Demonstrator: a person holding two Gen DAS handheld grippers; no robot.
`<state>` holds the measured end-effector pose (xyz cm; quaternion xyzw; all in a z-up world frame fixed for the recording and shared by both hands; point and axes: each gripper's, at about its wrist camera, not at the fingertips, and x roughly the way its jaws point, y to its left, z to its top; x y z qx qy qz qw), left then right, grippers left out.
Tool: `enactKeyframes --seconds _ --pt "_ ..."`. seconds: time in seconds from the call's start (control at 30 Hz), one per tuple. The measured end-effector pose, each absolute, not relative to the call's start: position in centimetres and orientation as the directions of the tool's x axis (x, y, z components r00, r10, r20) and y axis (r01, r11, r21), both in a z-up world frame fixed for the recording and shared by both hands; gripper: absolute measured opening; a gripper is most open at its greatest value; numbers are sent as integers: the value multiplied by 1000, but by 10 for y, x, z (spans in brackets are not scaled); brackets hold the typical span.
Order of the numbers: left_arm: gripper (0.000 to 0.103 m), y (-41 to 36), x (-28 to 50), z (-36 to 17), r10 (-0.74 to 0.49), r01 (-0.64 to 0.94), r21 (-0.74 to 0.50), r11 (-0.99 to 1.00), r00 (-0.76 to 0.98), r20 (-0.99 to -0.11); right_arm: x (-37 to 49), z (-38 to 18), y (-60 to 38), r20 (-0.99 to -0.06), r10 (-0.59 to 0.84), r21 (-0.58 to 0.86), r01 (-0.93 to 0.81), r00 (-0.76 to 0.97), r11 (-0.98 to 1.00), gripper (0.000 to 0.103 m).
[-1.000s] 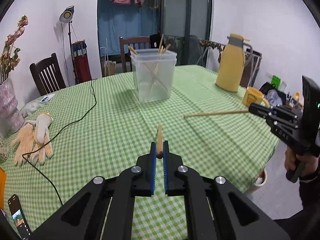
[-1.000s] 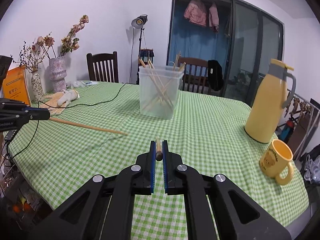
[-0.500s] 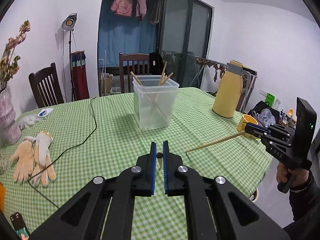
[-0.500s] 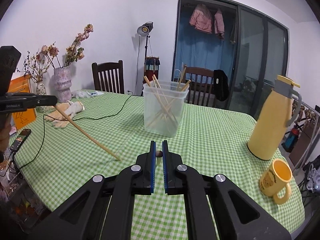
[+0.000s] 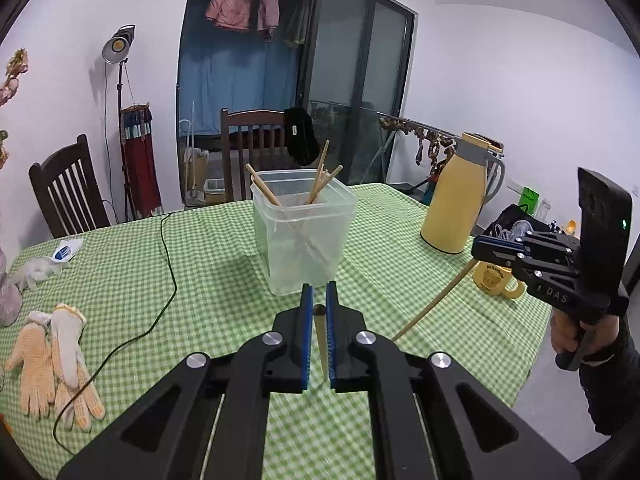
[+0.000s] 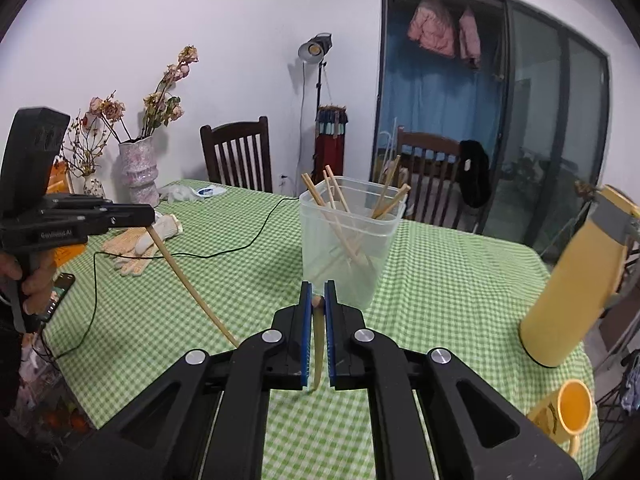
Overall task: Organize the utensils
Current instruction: 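Carry both held chopsticks toward the clear plastic container, then lower both tools into the container and open them to drop the chopsticks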
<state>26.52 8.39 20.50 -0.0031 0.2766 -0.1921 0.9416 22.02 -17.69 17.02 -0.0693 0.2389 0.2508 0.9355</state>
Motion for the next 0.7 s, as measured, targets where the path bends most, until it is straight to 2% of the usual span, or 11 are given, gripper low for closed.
enactKeyframes --seconds 0.23,0.37,0.5,0.6,0.7 --pt "3 76 301 210 -371 368 -119 922 756 -539 260 180 -173 -529 481 73 -527 699 847 6" --pt "3 69 310 214 -382 384 -113 917 756 -532 269 193 -174 -512 491 80 -529 705 845 6" --pt "3 71 319 239 -403 389 -135 911 779 -480 281 222 -178 -461 499 78 -526 734 847 6" --pt "3 78 332 271 -428 400 -159 903 797 -426 289 258 -182 -385 532 93 -542 755 836 6" --pt "3 84 351 309 -438 401 -176 899 818 -373 297 296 -181 -297 523 49 -535 799 844 6"
